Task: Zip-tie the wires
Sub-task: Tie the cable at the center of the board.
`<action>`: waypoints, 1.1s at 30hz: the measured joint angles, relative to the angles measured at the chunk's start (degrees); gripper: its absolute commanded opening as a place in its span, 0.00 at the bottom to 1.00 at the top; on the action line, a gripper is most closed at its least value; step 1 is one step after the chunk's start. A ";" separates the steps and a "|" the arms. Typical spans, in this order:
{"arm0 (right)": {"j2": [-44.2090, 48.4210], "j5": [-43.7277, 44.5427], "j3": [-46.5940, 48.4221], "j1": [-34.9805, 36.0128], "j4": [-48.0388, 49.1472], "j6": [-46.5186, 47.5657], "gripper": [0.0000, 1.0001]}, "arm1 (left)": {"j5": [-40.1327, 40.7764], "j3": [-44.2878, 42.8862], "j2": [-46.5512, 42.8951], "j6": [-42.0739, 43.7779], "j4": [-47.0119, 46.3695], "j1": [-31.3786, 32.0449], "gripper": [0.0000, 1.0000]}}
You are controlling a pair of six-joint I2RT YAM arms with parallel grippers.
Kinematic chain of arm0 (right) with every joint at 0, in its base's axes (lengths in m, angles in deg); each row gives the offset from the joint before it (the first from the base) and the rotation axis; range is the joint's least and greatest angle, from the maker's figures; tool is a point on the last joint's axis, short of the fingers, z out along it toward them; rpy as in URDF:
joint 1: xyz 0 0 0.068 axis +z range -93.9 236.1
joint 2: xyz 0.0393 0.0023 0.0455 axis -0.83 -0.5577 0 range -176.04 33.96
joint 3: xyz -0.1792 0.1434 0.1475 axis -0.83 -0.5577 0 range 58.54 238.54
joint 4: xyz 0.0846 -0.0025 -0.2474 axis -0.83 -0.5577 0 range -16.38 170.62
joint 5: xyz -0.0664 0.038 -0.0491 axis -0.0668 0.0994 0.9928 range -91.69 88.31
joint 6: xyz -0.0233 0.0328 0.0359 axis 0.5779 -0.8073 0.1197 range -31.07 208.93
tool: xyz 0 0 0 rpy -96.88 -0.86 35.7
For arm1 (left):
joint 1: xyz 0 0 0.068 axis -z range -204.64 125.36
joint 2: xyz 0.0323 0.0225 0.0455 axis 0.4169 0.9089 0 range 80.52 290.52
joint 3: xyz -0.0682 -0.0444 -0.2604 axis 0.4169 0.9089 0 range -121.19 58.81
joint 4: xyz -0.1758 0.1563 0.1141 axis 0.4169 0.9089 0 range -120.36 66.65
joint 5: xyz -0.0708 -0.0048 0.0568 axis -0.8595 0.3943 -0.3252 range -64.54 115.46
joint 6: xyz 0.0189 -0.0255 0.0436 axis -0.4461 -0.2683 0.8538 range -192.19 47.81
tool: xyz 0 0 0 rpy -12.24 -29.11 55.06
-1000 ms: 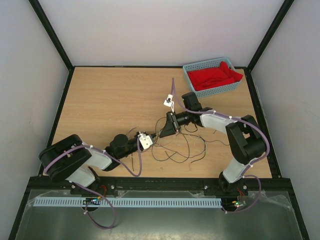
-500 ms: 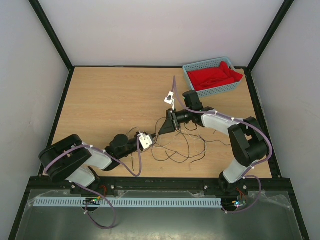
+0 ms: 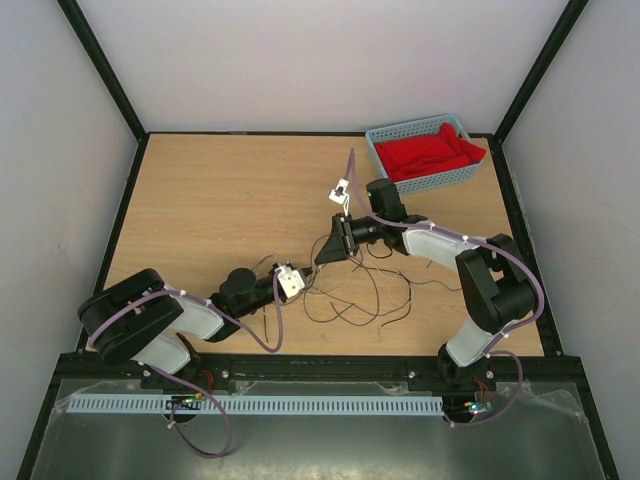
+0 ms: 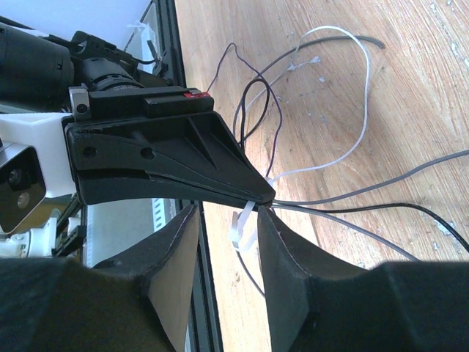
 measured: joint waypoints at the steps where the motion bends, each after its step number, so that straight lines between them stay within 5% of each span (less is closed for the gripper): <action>1: 0.00 0.00 -0.09 0.07 0.00 0.00 0.47 | 0.00 0.00 0.00 -0.02 0.00 0.00 0.00; 18: -0.17 -0.11 -0.22 1.07 -0.26 1.03 0.39 | 0.02 0.00 0.00 -0.87 0.00 0.00 0.00; 33: -0.48 -0.35 -0.31 1.51 -0.98 1.49 0.00 | 0.00 -0.02 0.00 -1.31 -0.07 0.00 0.00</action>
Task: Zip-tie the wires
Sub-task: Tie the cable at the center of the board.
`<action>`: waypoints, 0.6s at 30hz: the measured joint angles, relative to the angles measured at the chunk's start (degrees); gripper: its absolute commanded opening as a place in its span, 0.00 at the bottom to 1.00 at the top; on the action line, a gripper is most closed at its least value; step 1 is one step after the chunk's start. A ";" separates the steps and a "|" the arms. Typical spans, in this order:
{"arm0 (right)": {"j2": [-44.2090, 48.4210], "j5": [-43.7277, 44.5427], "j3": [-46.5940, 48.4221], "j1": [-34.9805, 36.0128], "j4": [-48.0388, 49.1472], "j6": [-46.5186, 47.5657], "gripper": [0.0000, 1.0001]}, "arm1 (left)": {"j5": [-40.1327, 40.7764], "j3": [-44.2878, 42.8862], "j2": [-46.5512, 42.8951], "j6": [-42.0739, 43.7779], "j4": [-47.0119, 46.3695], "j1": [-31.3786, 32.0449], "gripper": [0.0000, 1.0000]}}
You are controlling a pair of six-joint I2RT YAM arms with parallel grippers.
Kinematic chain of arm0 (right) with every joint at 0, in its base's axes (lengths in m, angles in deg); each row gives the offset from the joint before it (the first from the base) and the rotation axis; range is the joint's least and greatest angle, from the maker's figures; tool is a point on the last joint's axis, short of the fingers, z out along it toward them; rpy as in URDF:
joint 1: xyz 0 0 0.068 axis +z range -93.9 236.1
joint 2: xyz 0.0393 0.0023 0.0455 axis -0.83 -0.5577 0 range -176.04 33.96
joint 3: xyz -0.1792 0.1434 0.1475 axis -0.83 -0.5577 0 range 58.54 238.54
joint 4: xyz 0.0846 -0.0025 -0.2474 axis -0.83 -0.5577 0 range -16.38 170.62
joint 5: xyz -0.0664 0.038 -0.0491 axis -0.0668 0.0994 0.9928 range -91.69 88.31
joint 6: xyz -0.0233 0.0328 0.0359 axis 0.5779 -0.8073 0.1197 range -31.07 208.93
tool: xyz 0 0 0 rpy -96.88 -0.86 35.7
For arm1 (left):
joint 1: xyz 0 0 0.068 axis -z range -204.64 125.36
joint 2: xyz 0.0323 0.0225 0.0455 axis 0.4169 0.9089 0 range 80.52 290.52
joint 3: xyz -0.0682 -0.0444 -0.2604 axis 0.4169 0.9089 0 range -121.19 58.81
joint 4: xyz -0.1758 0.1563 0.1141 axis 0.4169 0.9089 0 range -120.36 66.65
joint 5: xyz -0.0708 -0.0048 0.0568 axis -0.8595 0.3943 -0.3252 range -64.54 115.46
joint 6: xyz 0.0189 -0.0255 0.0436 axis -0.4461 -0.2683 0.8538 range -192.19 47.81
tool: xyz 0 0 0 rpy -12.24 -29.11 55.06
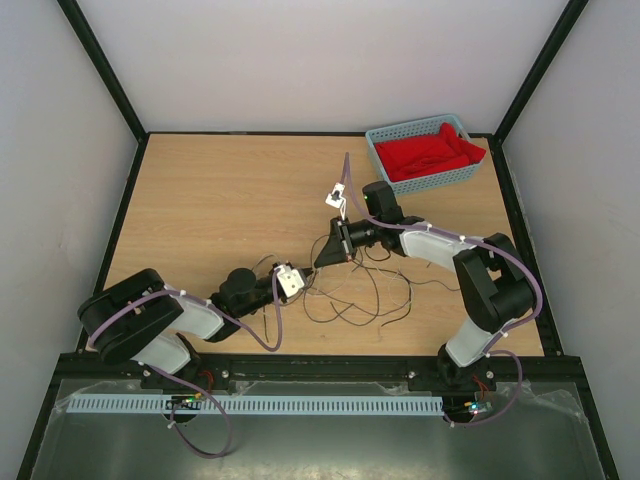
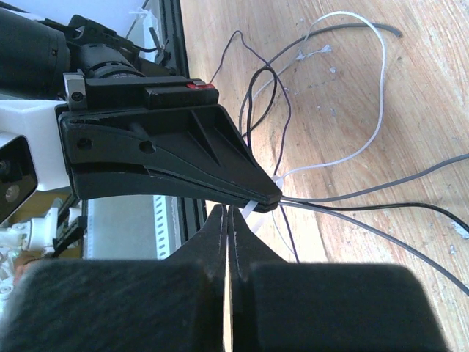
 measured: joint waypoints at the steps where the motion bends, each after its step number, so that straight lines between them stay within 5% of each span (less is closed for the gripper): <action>1: 0.00 -0.02 0.00 0.00 0.04 -0.07 0.00 | -0.02 0.00 0.02 -0.02 0.00 0.00 0.00; 13: 0.09 1.66 0.00 0.04 0.66 -1.27 0.00 | 0.26 -0.09 -0.44 -0.81 0.02 -0.55 0.59; 18: 0.85 6.16 0.00 0.39 0.76 -1.73 0.00 | 2.05 0.70 -3.76 -1.62 0.04 -1.29 0.71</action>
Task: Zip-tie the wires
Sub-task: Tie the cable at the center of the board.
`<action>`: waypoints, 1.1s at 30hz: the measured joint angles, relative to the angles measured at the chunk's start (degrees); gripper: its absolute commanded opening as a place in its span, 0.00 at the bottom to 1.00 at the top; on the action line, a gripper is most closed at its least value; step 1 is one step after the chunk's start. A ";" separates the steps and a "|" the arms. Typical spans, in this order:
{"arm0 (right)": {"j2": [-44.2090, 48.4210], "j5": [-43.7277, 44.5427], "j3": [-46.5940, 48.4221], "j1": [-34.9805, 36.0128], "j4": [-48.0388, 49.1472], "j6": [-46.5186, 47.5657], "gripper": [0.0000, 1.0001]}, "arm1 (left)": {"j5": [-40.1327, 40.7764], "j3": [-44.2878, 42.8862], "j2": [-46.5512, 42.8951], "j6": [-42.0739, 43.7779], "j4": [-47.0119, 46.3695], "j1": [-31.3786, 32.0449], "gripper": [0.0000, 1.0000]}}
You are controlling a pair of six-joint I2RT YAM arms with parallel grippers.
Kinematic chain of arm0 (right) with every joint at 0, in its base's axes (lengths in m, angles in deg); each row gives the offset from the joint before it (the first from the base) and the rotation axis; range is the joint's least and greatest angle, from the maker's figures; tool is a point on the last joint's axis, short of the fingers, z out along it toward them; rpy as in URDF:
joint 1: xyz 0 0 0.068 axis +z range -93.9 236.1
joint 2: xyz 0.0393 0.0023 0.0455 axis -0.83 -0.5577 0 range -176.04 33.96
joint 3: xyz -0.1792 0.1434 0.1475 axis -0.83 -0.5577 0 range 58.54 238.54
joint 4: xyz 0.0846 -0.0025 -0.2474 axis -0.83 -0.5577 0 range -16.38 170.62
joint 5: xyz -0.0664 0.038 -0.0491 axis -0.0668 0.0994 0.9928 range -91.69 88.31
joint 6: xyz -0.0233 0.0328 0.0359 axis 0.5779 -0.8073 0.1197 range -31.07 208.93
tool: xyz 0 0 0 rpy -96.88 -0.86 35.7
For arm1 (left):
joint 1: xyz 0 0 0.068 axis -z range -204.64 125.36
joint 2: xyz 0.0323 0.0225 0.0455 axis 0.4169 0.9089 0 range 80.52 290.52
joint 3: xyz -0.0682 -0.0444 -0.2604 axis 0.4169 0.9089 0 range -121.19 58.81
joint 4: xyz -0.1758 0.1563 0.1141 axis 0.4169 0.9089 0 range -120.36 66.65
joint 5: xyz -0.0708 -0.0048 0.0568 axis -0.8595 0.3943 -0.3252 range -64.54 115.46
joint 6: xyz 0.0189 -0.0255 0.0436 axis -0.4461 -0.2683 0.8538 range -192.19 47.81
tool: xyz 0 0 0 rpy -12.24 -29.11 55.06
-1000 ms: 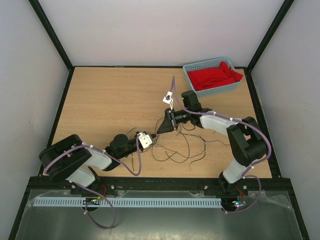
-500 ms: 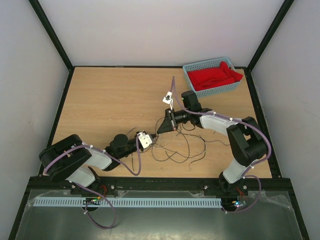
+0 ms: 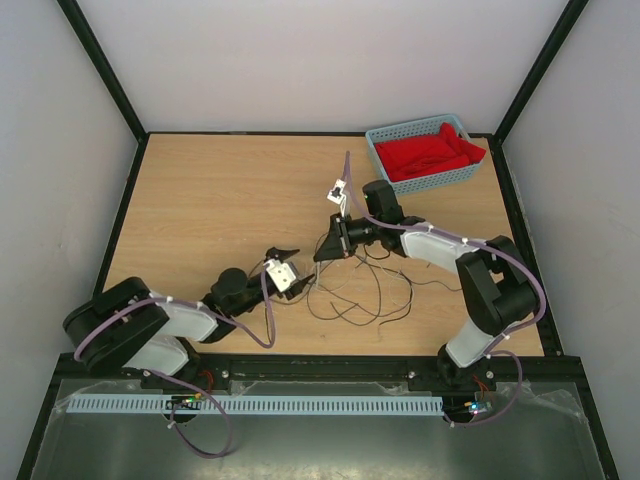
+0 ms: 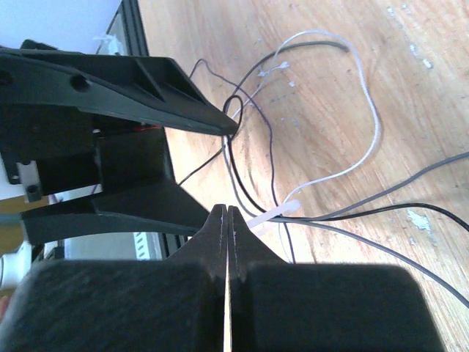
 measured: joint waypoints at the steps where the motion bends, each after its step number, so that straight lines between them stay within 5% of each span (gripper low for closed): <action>1: 0.26 1.16 0.00 0.11 0.11 -0.31 0.00 | 0.57 0.33 -1.09 -0.31 0.00 -0.15 0.71; 7: 3.72 12.61 -2.54 1.27 2.23 -5.84 0.00 | 3.91 2.12 -11.56 -4.63 3.43 -0.57 0.72; 12: 8.59 24.63 -7.72 3.37 5.01 -12.85 0.00 | 4.68 -5.92 -26.64 -11.61 28.33 -0.57 0.65; 17: 12.26 34.58 -13.07 4.92 8.90 -21.33 0.00 | 4.94 -8.44 -32.96 -18.16 38.10 -0.57 0.59; 33: 14.51 47.80 -15.82 7.69 10.80 -36.02 0.00 | 4.68 -11.47 -17.31 -21.90 42.51 5.09 0.46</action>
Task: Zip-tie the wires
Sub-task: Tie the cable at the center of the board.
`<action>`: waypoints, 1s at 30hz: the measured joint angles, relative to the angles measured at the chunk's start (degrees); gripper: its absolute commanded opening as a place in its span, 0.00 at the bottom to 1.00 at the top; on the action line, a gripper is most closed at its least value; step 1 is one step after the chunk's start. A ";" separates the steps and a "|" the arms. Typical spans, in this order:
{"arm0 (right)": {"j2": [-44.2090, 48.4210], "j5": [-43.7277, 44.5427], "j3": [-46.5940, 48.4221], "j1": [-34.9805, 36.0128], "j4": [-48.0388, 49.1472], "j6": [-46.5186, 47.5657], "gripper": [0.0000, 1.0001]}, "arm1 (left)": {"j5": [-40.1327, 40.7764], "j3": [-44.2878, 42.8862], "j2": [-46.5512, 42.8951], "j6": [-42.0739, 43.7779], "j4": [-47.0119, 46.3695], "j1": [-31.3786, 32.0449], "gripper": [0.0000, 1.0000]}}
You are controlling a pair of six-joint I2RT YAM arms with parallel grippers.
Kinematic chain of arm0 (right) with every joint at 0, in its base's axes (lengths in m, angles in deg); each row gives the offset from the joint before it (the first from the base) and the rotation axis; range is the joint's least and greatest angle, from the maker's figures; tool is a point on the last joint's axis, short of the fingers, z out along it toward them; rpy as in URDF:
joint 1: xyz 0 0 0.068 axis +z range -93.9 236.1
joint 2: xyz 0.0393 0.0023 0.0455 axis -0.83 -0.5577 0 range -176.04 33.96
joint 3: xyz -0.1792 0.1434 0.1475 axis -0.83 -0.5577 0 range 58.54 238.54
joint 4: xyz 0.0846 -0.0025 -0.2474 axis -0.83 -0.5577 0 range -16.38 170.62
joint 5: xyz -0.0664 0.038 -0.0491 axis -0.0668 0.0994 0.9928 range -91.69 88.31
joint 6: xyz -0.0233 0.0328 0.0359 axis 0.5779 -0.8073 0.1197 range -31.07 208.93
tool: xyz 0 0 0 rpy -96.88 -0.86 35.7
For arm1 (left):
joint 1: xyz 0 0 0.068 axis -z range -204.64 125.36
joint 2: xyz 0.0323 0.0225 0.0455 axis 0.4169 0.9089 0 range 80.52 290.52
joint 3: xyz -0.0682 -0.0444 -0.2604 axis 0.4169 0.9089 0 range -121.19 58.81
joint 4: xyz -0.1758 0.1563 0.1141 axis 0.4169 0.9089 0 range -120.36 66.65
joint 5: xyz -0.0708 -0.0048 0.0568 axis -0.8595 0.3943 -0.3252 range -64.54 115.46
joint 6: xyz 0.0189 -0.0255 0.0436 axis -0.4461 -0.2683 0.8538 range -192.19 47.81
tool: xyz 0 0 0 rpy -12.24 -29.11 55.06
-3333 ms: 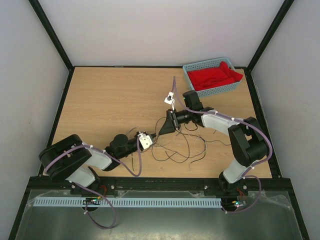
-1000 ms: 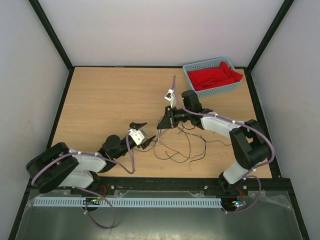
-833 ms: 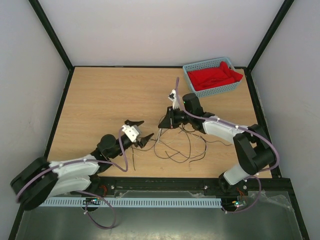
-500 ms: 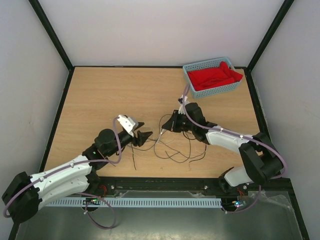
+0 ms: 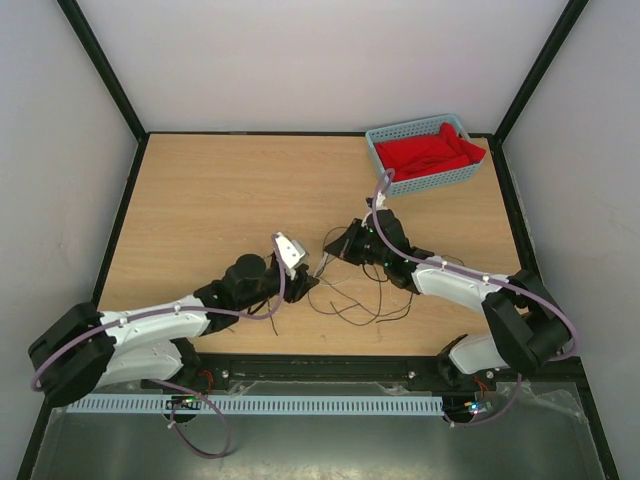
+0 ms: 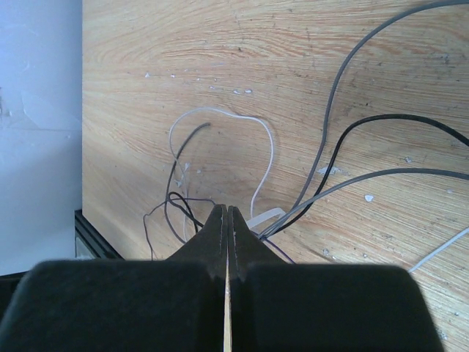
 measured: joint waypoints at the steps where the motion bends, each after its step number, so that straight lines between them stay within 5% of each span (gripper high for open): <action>1: 0.02 0.22 -0.07 0.11 0.00 -0.42 0.00 | 0.00 -0.44 0.92 0.07 -0.46 0.04 0.46; 30: 2.89 -1.40 -2.97 0.20 1.42 -6.62 0.00 | 1.25 -5.27 16.72 0.92 -13.14 0.24 0.29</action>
